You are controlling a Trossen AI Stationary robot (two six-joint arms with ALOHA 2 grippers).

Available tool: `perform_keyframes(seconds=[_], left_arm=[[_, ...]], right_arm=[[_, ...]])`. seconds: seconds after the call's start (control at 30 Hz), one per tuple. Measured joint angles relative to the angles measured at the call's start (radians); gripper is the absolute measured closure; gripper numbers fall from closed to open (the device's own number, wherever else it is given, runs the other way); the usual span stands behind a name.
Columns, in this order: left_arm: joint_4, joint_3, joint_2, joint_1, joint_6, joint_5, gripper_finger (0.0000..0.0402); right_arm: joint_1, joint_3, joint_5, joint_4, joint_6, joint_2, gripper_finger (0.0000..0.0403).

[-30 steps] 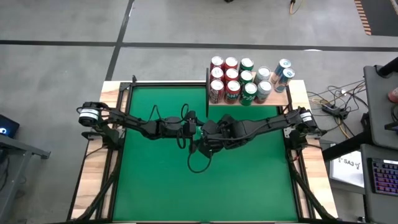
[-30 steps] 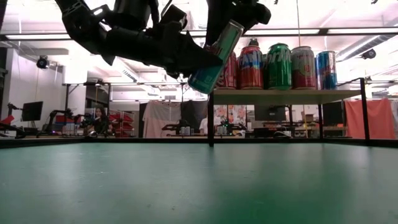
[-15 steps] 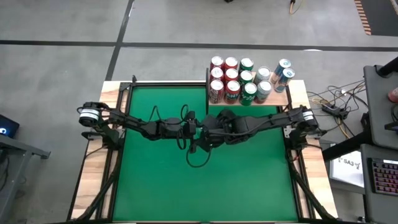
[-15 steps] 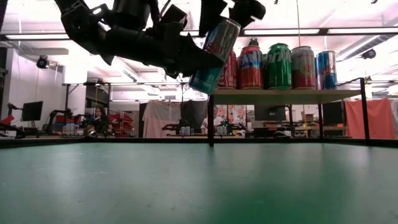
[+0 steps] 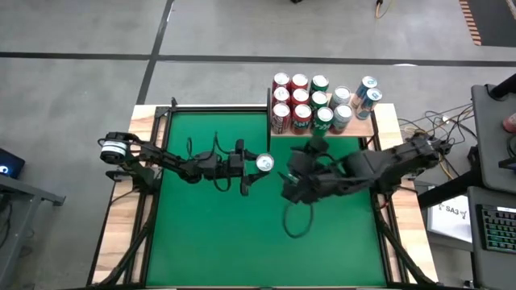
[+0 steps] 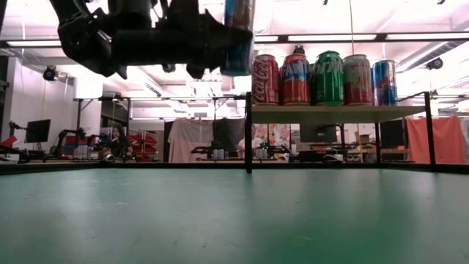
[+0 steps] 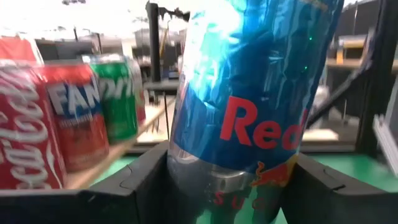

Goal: Place canned beverage on shelf
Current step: Put the blue soda can on the shelf aligned with the other blue soda cans

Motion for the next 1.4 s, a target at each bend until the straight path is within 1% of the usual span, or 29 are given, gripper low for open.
perform_keyframes(seconds=[0.13,0.23,0.3,0.4,0.6,0.7,0.77,0.83,0.9,1.0,1.1,1.17,1.33,1.4], left_arm=[[0.061,-0.001,-0.002,0.0,-0.006,0.0,0.0177],[0.054,0.017,0.0,0.0,-0.006,-0.001,0.0177],[0.056,0.034,0.005,0.0,-0.006,-0.001,0.0177],[0.045,0.05,0.008,0.0,-0.006,-0.001,0.0177],[0.044,0.054,0.009,0.0,-0.01,-0.001,0.0177],[0.044,0.054,0.009,-0.003,-0.014,-0.001,0.0177],[0.044,0.055,0.009,-0.005,-0.014,-0.003,0.0177],[0.044,0.056,0.009,-0.007,-0.014,-0.002,0.0177],[0.041,0.056,0.009,-0.009,-0.015,-0.004,0.0177],[0.041,0.056,0.009,-0.008,-0.017,-0.015,0.0177],[0.041,0.06,0.01,-0.006,-0.02,-0.021,0.0177],[0.046,0.061,0.01,-0.006,-0.018,-0.021,0.0156],[0.048,0.061,0.01,-0.008,-0.014,-0.001,0.0075],[0.048,0.061,0.01,-0.008,-0.017,0.004,0.0058]], right_arm=[[0.063,-0.104,0.126,0.016,0.017,-0.05,0.0031],[0.084,-0.197,0.186,0.104,0.025,-0.06,0.0031],[0.084,-0.257,0.203,0.219,0.01,-0.06,0.0031],[0.079,-0.338,0.215,0.423,-0.064,-0.059,0.003],[0.057,-0.477,0.342,0.909,-0.305,-0.046,0.003],[0.029,-0.533,0.332,1.142,-0.407,-0.036,0.003],[0.012,-0.556,0.331,1.234,-0.437,-0.026,0.0031],[-0.001,-0.57,0.338,1.283,-0.439,-0.014,0.0039],[-0.012,-0.578,0.332,1.295,-0.427,-0.013,0.006],[-0.029,-0.583,0.315,1.298,-0.383,-0.013,0.0113],[-0.036,-0.583,0.312,1.298,-0.367,-0.013,0.0178],[-0.035,-0.576,0.319,1.3,-0.365,-0.013,0.0185],[-0.034,-0.567,0.324,1.294,-0.364,-0.014,0.0185],[-0.034,-0.567,0.322,1.292,-0.365,-0.019,0.0185]])
